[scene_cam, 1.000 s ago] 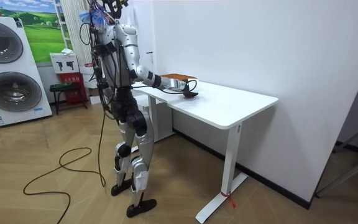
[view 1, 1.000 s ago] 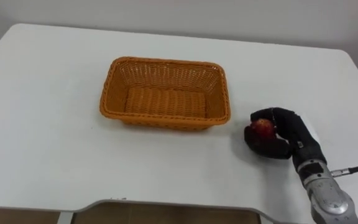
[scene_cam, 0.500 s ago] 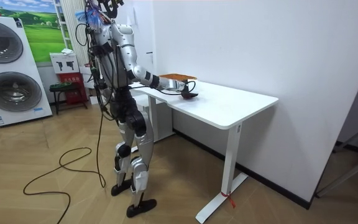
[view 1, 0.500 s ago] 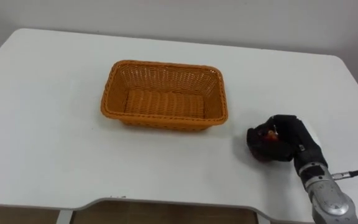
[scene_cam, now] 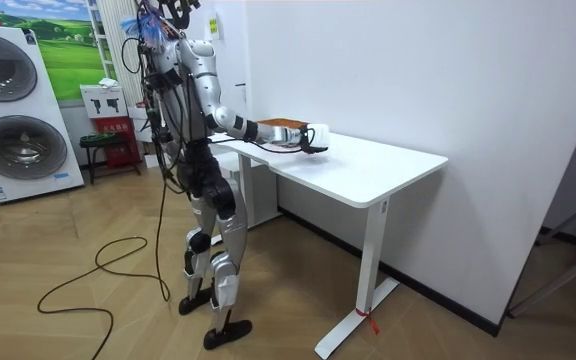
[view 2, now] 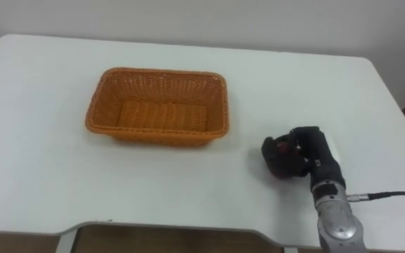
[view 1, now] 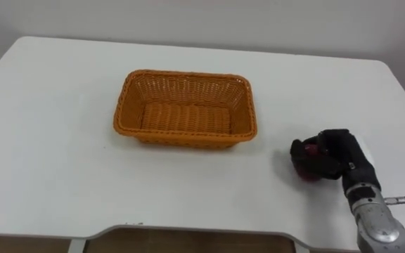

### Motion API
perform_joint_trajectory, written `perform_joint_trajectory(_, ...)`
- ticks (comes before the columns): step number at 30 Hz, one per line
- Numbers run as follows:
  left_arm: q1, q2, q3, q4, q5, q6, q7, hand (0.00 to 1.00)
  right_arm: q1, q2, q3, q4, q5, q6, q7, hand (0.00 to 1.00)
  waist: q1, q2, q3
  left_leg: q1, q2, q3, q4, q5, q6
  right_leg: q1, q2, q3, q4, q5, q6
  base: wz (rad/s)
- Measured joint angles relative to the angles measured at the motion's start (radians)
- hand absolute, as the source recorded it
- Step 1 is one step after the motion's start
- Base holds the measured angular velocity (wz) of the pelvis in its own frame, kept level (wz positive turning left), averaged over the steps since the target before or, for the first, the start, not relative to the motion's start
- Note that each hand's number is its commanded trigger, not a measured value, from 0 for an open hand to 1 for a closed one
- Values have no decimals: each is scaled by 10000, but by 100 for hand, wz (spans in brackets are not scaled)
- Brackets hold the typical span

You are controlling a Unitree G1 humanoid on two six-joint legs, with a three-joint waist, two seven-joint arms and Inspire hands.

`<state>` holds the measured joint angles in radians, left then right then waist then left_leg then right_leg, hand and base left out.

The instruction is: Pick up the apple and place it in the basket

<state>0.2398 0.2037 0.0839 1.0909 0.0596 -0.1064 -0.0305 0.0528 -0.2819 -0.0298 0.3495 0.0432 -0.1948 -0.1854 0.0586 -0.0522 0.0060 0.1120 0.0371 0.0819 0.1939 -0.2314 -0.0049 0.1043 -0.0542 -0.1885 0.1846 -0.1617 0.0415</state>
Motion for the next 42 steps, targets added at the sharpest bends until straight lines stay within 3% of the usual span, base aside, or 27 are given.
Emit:
perform_joint_trajectory(5,9,-12,123,-14,220,134,108,0,-42,-229,-574,-2071,111,-7,-637,100,-33,-18,-7,-72,5,-12,-119,23,-30,-76,23,-2,-15,-1,0,0)
perform_joint_trajectory(11,-132,-19,98,-2,125,137,463,0,-361,-275,-556,-2686,128,-8,-857,100,31,-149,5,-81,8,-21,-54,26,-29,-90,21,-8,-10,-1,0,0)
perform_joint_trajectory(17,-141,-110,96,31,169,157,503,0,-605,-275,-427,-3639,-37,3,-889,100,66,-37,24,-201,9,-6,-91,26,-29,-221,23,-26,-15,-1,0,0)
perform_joint_trajectory(20,-254,-267,120,30,198,160,476,0,-1105,-278,-238,-3657,-447,22,-813,100,96,-57,4,-202,15,10,-86,27,-29,-232,22,-37,-11,0,0,0)
perform_joint_trajectory(27,-322,-224,93,103,120,288,361,0,-2080,-361,593,-3658,-1279,226,-495,100,369,-98,-15,-139,19,-40,-74,29,-28,-195,23,-48,-14,0,0,0)
perform_joint_trajectory(32,-338,-141,99,89,134,436,168,0,-2442,-360,888,-3614,-1272,621,13,100,666,-181,33,-268,19,-143,-27,29,-28,-211,21,-112,-15,0,0,7)
perform_joint_trajectory(36,-425,-103,109,14,133,576,177,0,-2801,-361,900,-3470,-1239,665,282,100,774,-262,83,-407,18,-298,62,30,-30,-225,20,-219,-28,0,0,10)
perform_joint_trajectory(37,-437,-93,98,-6,143,595,177,0,-2849,-362,915,-3428,-1200,670,322,77,819,-268,80,-424,18,-306,67,30,-30,-233,20,-237,-29,0,0,6)
perform_joint_trajectory(38,-479,-93,93,-32,164,640,181,0,-2924,-362,1016,-3373,-1043,712,367,29,874,-274,75,-451,18,-310,73,32,-33,-255,20,-238,-28,0,0,0)
perform_joint_trajectory(39,-508,-94,91,-32,190,650,184,0,-2945,-361,1094,-3372,-948,769,371,0,884,-277,73,-465,18,-310,74,34,-36,-272,20,-239,-28,0,0,0)
perform_joint_trajectory(42,-617,-100,89,-44,279,759,177,0,-3112,-359,1563,-3173,-905,1079,696,0,1032,-284,67,-482,19,-303,97,36,-40,-327,17,-257,-9,0,-1,0)
